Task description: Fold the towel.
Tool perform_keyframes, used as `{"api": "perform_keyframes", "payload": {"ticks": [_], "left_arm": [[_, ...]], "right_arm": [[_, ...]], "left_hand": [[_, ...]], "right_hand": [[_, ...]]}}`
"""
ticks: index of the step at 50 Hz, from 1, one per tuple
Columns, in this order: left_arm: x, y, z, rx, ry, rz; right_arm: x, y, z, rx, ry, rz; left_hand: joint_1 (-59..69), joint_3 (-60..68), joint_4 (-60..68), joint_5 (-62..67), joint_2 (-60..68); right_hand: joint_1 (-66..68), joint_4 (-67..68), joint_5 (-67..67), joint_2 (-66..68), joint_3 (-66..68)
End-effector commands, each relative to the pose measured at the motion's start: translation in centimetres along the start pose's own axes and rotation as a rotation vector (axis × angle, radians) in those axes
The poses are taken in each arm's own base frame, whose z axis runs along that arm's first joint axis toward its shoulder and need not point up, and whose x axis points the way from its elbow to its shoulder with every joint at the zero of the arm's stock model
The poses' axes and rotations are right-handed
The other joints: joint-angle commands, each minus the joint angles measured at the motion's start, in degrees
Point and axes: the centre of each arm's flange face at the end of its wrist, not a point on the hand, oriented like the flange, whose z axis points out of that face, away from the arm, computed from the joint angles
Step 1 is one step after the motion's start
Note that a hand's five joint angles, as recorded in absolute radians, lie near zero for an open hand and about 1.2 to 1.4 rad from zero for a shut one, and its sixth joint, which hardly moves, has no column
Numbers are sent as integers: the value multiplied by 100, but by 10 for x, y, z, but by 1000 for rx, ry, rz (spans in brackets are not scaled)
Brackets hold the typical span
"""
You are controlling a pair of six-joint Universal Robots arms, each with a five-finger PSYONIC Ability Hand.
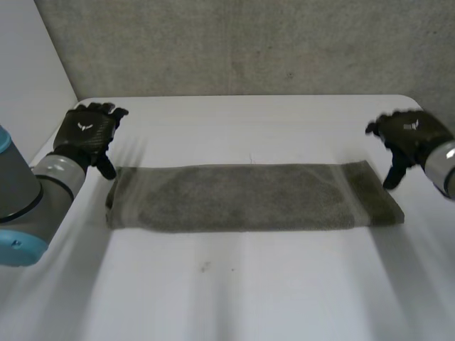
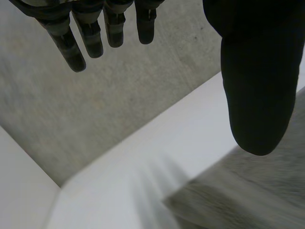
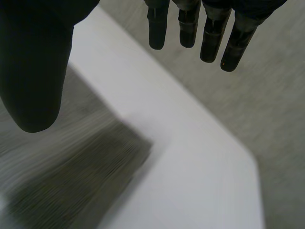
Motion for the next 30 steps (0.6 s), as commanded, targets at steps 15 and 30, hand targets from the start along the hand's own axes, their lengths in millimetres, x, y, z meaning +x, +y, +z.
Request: {"api": "perform_keyframes", "payload": {"ticks": [15, 30], "left_arm": [[-10, 35, -5, -143, -28, -244], [-6, 39, -9, -156, -20, -243]], "right_arm": [[-1, 94, 14, -59, -54, 77], [-5, 113, 30, -89, -75, 33]], "left_hand": [[-13, 46, 33, -164, 51], [-13, 46, 33, -164, 51]], "right_hand": [[1969, 1885, 1833, 1886, 2008], [5193, 5109, 5057, 5110, 5232]]}}
